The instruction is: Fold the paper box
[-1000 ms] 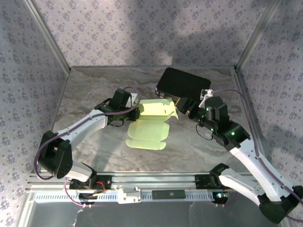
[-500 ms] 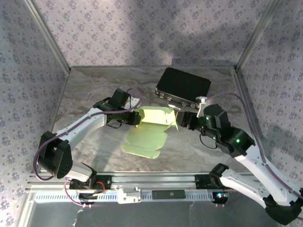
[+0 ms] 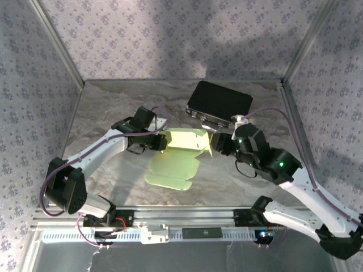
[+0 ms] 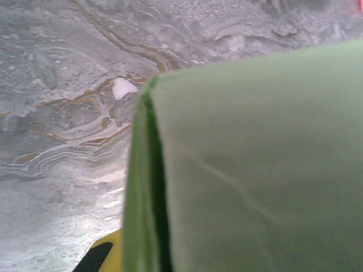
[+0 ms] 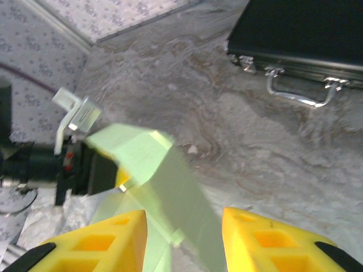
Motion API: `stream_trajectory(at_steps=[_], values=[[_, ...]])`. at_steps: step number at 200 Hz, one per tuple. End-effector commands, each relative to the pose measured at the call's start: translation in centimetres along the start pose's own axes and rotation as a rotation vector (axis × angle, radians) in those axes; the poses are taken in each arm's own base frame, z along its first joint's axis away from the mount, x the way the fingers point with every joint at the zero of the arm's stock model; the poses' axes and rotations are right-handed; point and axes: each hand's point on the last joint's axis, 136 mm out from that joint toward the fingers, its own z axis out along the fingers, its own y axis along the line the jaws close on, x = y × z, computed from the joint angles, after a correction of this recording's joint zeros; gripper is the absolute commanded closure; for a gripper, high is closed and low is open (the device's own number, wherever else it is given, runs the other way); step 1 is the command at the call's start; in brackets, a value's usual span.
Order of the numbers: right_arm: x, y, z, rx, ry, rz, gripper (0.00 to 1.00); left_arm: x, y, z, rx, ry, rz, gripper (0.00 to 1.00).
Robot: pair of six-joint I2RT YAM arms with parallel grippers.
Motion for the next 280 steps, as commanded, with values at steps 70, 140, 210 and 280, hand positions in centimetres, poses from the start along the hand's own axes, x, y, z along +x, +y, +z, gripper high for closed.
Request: stream_trajectory(at_steps=[70, 140, 210, 280], values=[[-2.7, 5.1, 3.4, 0.040, -0.096, 0.144, 0.68, -1.2, -0.8, -2.8, -0.086, -0.092, -0.017, 1.00], [-2.3, 3.0, 6.0, 0.093, -0.032, 0.183, 0.57, -1.4, -1.4, -3.9, -0.116, -0.112, -0.008, 1.00], [-1.4, 3.6, 6.8, 0.071, 0.001, 0.194, 0.55, -1.8, -1.4, -4.5, -0.234, -0.136, -0.032, 1.00], [-1.4, 3.8, 7.5, 0.052, -0.003, 0.237, 0.57, -2.2, -2.2, -4.6, -0.289, -0.153, -0.009, 1.00]])
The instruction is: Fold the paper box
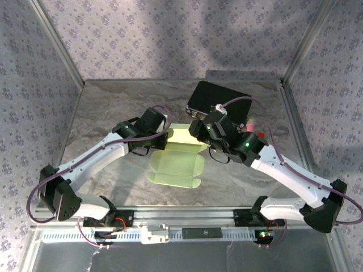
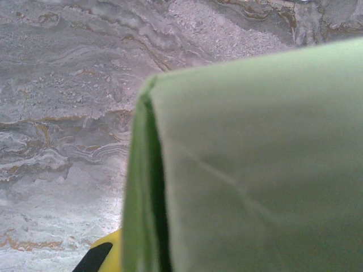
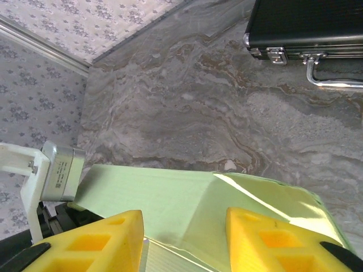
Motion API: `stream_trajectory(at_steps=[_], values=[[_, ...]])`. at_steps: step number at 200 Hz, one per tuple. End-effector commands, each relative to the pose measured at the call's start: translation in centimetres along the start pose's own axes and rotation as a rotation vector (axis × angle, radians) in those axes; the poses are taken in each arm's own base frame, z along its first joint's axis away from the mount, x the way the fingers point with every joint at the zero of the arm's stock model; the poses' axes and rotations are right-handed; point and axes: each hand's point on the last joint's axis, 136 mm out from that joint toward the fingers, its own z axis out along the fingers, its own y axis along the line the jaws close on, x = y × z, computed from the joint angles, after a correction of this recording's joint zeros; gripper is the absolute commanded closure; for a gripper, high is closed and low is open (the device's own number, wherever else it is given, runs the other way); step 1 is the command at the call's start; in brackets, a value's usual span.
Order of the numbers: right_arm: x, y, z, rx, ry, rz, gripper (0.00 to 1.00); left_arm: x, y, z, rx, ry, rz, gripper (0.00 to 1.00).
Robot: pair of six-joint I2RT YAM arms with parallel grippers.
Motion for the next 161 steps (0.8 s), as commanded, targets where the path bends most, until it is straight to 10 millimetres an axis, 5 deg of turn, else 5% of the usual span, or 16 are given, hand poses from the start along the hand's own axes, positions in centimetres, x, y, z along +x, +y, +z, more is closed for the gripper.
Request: stream_trajectory(at_steps=[1, 42, 98, 161], values=[[-0.1, 0.0, 0.3, -0.003, -0.006, 0.038, 0.57, -0.9, -0.2, -0.8, -0.035, -0.030, -0.002, 1.00], [0.4, -1.6, 1.3, 0.012, 0.016, 0.091, 0.65, -1.2, -0.6, -1.2, -0.062, -0.068, 0.006, 1.00], [0.4, -1.3, 2.0, -0.027, 0.032, 0.138, 0.71, -1.2, -1.2, -1.2, -0.073, -0.079, 0.024, 1.00], [-0.7, -3.2, -2.6, -0.079, -0.082, 0.112, 0.49, -1.3, -0.2, -1.2, -0.134, -0.086, 0.008, 1.00]])
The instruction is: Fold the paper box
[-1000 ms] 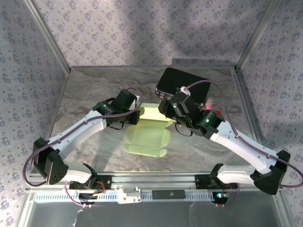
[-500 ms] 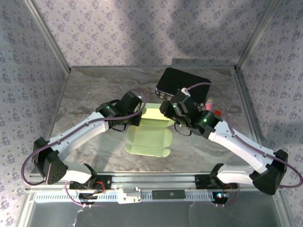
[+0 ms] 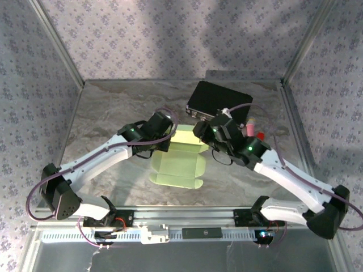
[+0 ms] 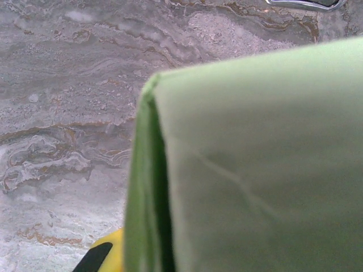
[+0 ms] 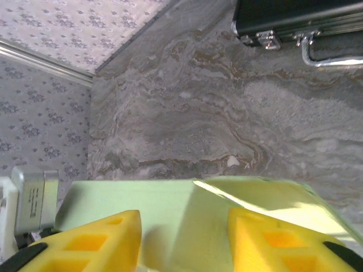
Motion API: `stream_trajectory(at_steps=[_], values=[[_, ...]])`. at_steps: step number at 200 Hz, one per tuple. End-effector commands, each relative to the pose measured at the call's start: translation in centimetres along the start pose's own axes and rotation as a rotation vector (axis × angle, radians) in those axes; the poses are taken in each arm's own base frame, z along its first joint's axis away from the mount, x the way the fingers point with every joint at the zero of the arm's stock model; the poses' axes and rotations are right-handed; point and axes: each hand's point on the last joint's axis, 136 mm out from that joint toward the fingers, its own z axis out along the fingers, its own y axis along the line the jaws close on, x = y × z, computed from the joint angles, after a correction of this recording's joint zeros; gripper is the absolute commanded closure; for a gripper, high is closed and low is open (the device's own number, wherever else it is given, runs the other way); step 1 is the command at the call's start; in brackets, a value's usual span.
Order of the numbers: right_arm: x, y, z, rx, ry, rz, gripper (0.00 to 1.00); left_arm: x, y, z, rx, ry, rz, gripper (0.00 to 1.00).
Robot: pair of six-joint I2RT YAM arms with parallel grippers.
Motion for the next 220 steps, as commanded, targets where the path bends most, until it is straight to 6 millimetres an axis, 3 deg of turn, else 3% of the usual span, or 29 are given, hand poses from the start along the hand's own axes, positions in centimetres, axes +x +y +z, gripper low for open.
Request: stream_trajectory(at_steps=[1, 33, 59, 102, 150, 178, 220], values=[[-1.0, -0.4, -2.6, -0.050, -0.069, -0.013, 0.49, -1.2, 0.1, -0.9, -0.022, -0.034, -0.017, 1.00], [1.4, -2.2, -3.6, -0.075, -0.056, -0.043, 0.44, -1.3, 0.6, -0.6, -0.055, -0.032, -0.037, 1.00], [3.7, -4.2, -2.5, -0.064, -0.038, -0.070, 0.44, -1.6, 0.4, -0.6, -0.053, -0.029, -0.049, 1.00], [4.0, -5.3, -0.8, -0.055, -0.024, -0.041, 0.44, -1.7, 0.2, -0.8, -0.044, -0.024, -0.047, 1.00], [3.3, -2.4, 0.6, -0.118, 0.002, -0.074, 0.51, -1.6, 0.0, -0.6, -0.031, -0.020, -0.054, 1.00], [4.0, -1.8, 1.5, -0.132, 0.029, -0.075, 0.53, -1.8, -0.3, -0.7, -0.021, -0.023, -0.051, 1.00], [3.6, -0.5, 1.6, -0.154, 0.055, -0.096, 0.56, -1.8, -0.7, -0.2, -0.008, -0.013, -0.049, 1.00]])
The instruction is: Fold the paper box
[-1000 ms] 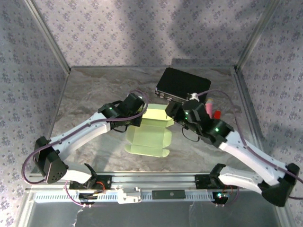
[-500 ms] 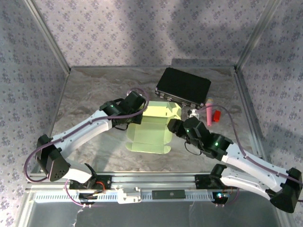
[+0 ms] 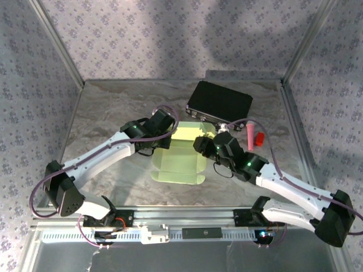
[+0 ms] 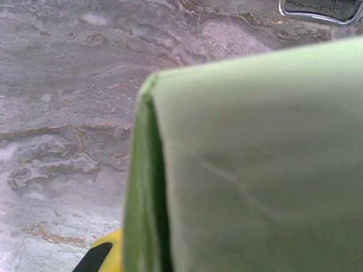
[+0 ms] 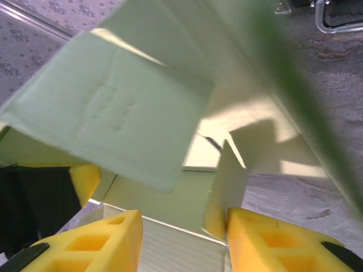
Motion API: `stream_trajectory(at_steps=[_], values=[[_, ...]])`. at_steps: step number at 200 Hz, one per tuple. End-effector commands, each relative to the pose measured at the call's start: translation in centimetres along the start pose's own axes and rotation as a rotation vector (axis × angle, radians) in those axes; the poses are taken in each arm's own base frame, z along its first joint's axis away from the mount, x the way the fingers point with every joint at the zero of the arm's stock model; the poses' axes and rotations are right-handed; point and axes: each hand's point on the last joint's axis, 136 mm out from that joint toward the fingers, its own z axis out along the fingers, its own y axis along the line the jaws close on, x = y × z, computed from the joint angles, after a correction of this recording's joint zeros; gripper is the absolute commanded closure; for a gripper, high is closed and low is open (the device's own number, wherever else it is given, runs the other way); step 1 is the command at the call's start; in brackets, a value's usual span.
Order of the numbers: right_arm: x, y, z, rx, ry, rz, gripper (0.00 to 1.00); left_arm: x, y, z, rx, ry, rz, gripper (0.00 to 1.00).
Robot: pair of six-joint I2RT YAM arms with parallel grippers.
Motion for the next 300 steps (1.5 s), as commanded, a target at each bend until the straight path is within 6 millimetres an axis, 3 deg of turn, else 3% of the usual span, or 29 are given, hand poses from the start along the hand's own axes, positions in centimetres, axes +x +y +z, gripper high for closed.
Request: stream_trajectory(at_steps=[1, 51, 74, 98, 115, 144, 165, 187, 214, 245, 300], values=[[-1.3, 2.5, -0.2, -0.063, 0.001, -0.022, 0.56, -1.0, -0.9, -0.5, 0.029, -0.018, -0.011, 1.00], [0.1, 1.7, 1.5, -0.057, 0.057, -0.024, 0.57, -1.6, -1.2, -1.2, 0.047, -0.034, -0.010, 1.00], [-0.3, 3.0, 0.8, -0.096, 0.059, -0.064, 0.55, -1.7, -1.0, -1.0, 0.047, -0.024, 0.003, 1.00], [-1.7, 6.7, -2.3, -0.165, 0.053, -0.207, 0.51, -2.0, -0.4, 0.1, 0.097, 0.008, -0.010, 1.00], [-3.6, 7.5, -5.2, -0.141, 0.031, -0.301, 0.50, -2.4, -0.9, 0.9, 0.201, 0.036, -0.008, 1.00], [-7.6, 6.5, -9.5, -0.149, -0.010, -0.319, 0.50, -3.4, -0.5, 1.1, 0.269, 0.047, 0.033, 1.00], [-10.0, 4.8, -11.0, -0.179, -0.030, -0.260, 0.55, -3.9, -0.1, 0.6, 0.290, 0.053, 0.044, 1.00], [-10.6, 2.8, -10.4, -0.234, 0.015, -0.203, 0.70, -3.9, -0.6, -0.3, 0.364, 0.054, 0.057, 1.00], [-10.0, 2.0, -8.9, -0.388, 0.085, -0.192, 0.78, -3.4, -1.7, -0.9, 0.465, 0.085, 0.082, 1.00], [-9.2, 2.7, -8.6, -0.512, 0.122, -0.228, 0.75, -2.8, -2.1, -0.9, 0.529, 0.122, 0.087, 1.00], [-8.6, 2.5, -7.0, -0.518, 0.183, -0.247, 0.71, -3.0, -2.5, -1.2, 0.559, 0.127, 0.090, 1.00]])
